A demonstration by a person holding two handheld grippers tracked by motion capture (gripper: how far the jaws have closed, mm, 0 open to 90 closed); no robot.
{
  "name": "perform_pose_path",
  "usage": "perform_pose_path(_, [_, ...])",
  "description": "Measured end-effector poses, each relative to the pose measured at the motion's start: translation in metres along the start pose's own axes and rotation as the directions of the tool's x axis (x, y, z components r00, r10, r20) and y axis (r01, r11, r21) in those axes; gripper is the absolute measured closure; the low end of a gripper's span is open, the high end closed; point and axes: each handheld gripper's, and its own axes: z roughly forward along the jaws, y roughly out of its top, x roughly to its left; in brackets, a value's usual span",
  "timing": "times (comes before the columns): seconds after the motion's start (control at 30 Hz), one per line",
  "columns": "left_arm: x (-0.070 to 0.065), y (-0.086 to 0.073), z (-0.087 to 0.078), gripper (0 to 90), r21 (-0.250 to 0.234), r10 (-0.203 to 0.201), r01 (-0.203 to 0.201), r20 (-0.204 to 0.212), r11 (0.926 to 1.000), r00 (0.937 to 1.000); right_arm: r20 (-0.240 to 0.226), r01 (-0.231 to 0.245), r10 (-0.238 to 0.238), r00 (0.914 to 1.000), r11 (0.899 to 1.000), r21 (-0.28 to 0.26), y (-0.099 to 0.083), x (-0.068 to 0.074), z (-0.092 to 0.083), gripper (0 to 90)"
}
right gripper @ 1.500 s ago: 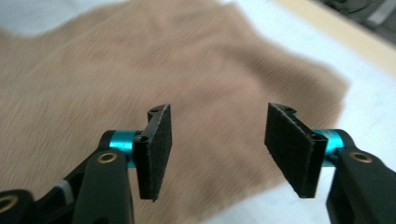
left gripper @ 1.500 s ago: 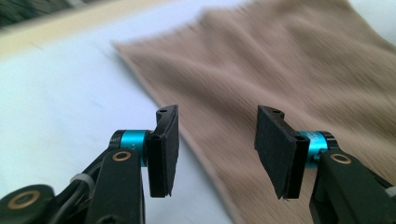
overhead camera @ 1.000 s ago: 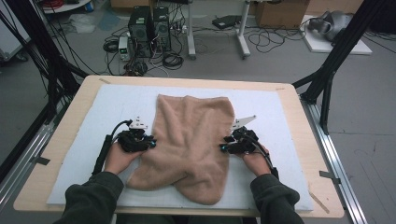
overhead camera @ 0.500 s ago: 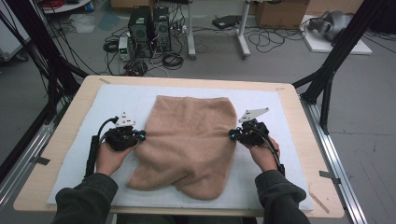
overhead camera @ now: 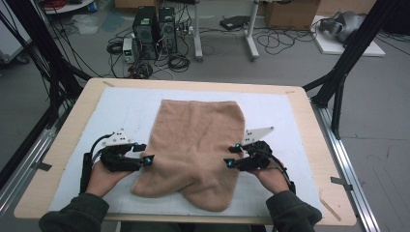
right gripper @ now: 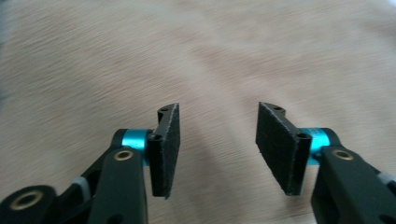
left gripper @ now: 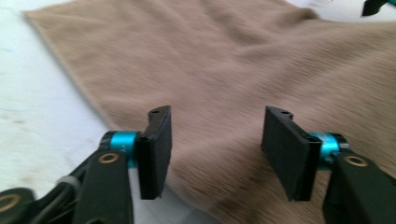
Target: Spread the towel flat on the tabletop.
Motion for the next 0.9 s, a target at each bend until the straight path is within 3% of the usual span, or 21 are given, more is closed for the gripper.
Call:
perform_pose_path(0.1, [-0.008,-0.008,0.000,39.6,0.040,0.040,-0.041,0.029,0.9984,0.9988,-0.073,0.013,-0.011,0.9972,1.000,0.025,-0.015,0.024,0.005,47.5])
perform_pose_path(0.17, [-0.011,-0.014,0.006,42.5,0.069,0.054,-0.057,0.043,0.9960,0.9976,-0.088,0.020,-0.016,0.9960,0.998,0.054,-0.021,0.033,0.012,47.9])
perform_pose_path(0.23, [-0.013,-0.018,0.015,53.8,0.119,0.073,-0.082,0.077,0.9895,0.9943,-0.102,0.041,-0.033,0.9943,0.996,0.085,-0.026,0.040,0.021,50.5])
perform_pose_path(0.27, [-0.014,-0.020,0.020,53.8,0.139,0.091,-0.101,0.082,0.9850,0.9925,-0.102,0.041,-0.033,0.9943,0.996,0.085,-0.026,0.040,0.021,50.5])
perform_pose_path(0.3, [-0.014,-0.021,0.025,66.0,0.153,0.098,-0.110,0.084,0.9821,0.9916,-0.094,0.048,-0.038,0.9948,0.994,0.101,-0.028,0.042,0.026,54.7])
perform_pose_path(0.33, [-0.015,-0.022,0.027,66.0,0.156,0.098,-0.109,0.077,0.9817,0.9922,-0.090,0.055,-0.044,0.9950,0.991,0.120,-0.029,0.044,0.031,58.9])
perform_pose_path(0.37, [-0.014,-0.021,0.028,70.7,0.152,0.099,-0.109,0.074,0.9823,0.9923,-0.079,0.057,-0.049,0.9956,0.994,0.097,-0.030,0.045,0.033,66.0])
perform_pose_path(0.4, [-0.013,-0.020,0.028,77.3,0.152,0.091,-0.102,0.074,0.9831,0.9930,-0.076,0.042,-0.036,0.9964,0.996,0.083,-0.030,0.041,0.033,81.5])
perform_pose_path(0.5, [-0.010,-0.014,0.022,79.4,0.120,0.074,-0.078,0.044,0.9897,0.9963,-0.081,0.040,-0.034,0.9961,0.997,0.069,-0.028,0.037,0.030,84.8])
perform_pose_path(0.57, [-0.007,-0.007,0.015,79.8,0.072,0.053,-0.055,0.020,0.9959,0.9984,-0.057,0.060,-0.057,0.9968,0.996,0.064,-0.024,0.035,0.024,85.5])
perform_pose_path(0.6, [-0.004,-0.003,0.012,79.9,0.045,0.035,-0.035,0.001,0.9984,0.9994,-0.040,0.064,-0.062,0.9973,0.996,0.057,-0.021,0.031,0.019,85.6])
perform_pose_path(0.63, [-0.001,0.002,0.011,79.9,0.019,0.015,-0.014,-0.022,0.9997,0.9996,0.001,0.034,-0.034,0.9994,0.999,0.020,-0.014,0.019,0.008,85.6])
perform_pose_path(0.67, [0.004,0.008,0.011,79.9,0.006,0.008,-0.008,-0.047,1.0000,0.9989,0.001,0.034,-0.034,0.9994,0.999,0.020,-0.014,0.019,0.008,85.6])
perform_pose_path(0.73, [0.013,0.021,0.016,79.9,-0.019,-0.026,0.024,-0.085,0.9995,0.9960,0.055,0.014,-0.013,0.9984,1.000,-0.015,-0.006,0.002,-0.001,85.6])
perform_pose_path(0.8, [0.026,0.032,0.028,79.9,-0.010,-0.038,0.037,-0.126,0.9993,0.9913,0.118,-0.006,0.009,0.9930,1.000,-0.021,0.003,-0.018,-0.006,85.5])
perform_pose_path(0.9, [0.045,0.040,0.050,79.9,-0.004,-0.096,0.097,-0.179,0.9952,0.9791,0.139,-0.059,0.061,0.9884,0.998,-0.012,0.011,-0.049,0.001,85.5])
